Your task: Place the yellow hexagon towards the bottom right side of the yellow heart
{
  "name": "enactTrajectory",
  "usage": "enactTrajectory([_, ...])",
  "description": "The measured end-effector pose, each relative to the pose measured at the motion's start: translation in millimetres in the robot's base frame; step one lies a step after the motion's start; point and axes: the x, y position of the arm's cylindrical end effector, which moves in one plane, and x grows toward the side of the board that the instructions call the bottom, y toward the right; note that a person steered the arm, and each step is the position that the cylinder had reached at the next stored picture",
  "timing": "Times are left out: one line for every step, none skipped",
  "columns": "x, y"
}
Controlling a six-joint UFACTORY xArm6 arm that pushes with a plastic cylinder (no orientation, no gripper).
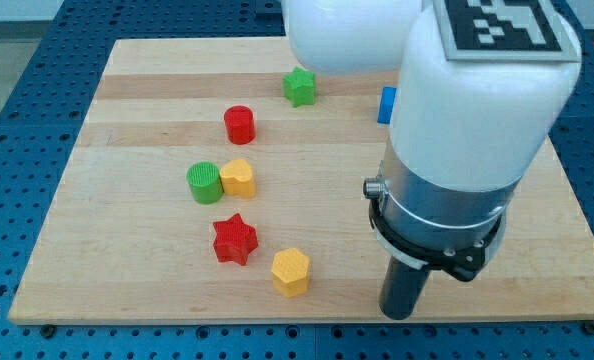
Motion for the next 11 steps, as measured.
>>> enactTrajectory([0, -16])
enactTrajectory([0, -18])
enactTrajectory([0, -20])
enactTrajectory([0, -26])
enactTrajectory([-1, -26])
enactTrajectory([0, -32])
enactTrajectory([-1, -35])
enactTrajectory([-1, -59])
enactTrajectory([0, -85])
enactTrajectory([0, -92])
enactTrajectory([-1, -114])
